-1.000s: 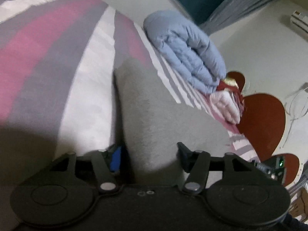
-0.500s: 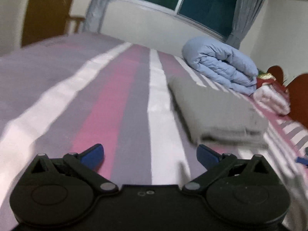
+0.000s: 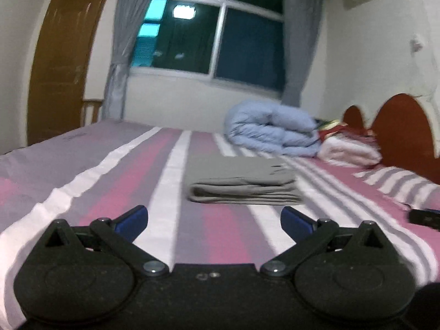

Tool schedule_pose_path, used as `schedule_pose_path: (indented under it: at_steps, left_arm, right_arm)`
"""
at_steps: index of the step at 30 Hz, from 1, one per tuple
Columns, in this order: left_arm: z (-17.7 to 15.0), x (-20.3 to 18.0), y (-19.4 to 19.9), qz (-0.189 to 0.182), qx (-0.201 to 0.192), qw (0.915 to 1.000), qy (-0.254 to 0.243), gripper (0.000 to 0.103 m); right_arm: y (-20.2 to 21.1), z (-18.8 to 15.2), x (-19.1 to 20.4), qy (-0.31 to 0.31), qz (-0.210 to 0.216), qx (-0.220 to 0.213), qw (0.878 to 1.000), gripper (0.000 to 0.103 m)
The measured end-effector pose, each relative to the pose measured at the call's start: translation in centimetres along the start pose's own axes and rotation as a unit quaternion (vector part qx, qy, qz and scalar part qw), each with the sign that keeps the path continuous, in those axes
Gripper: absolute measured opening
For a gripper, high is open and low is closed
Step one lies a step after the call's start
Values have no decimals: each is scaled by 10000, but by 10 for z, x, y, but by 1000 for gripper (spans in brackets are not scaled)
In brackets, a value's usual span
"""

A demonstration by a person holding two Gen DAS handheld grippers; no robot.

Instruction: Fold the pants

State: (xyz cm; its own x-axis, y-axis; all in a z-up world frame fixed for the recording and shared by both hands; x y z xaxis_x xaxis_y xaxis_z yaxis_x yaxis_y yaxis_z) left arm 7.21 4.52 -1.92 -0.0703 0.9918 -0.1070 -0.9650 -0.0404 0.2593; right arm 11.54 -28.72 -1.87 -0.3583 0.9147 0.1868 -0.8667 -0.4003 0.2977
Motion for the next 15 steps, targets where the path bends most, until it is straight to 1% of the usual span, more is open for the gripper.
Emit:
schedule_pose_path:
  at_steps: [1,2,3,4,6,8,10,12,15]
  left_arm:
    - [-1,-6,7,32,-61,9999,-72,97]
    - [-1,-10,11,35,-67,10000,-11,97]
    - [-2,-12,16,-23,-31,9999,128,97]
    - [-3,-15,20,-11,-19,9999,167,97]
    - [-6,-21,27,74,-60,10000,0,97]
    - [-7,-23,29,101,-94,9999,-36,97]
    - [-10,-21,26,232,24,9997,16,97]
    - [-13,-19,22,266,150,9995,84,97]
    - [-15,-19,24,301,156,9994,76,97]
  right_arm:
    - [5,-2,10,48,51,81,9999,103]
    - [10,-5,19,76,137,130,9998,103]
    - [7,-5,19,91,208,145,9996,103]
    - [13,-7,28,169,238,110,9995,103]
    - [20,-9,39,344,329,51,9989,103]
    - [24,-11,52,622,328,-95,9975,103]
    - [21,-13,56,735,431,-92,9963,103]
    - [17,-14,56,801,390,-114,9960,103]
    - [14,-13,47,618,400,-224,9970,103]
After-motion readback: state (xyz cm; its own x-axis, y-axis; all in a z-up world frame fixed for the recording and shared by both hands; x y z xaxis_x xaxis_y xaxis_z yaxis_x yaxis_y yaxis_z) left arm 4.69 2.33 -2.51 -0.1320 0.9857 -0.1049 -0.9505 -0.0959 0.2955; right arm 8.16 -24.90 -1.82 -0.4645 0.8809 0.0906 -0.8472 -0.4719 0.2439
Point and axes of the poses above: each gripper's, at about its wrist camera, not at the fingertips, and y roughly against the way its jaws point, x to its left, z to its top, the point moved 4 cm from there along -y, roughly the way its jaws point, and after that the axes turned 4 degrees about z, right-handed, at the moved point
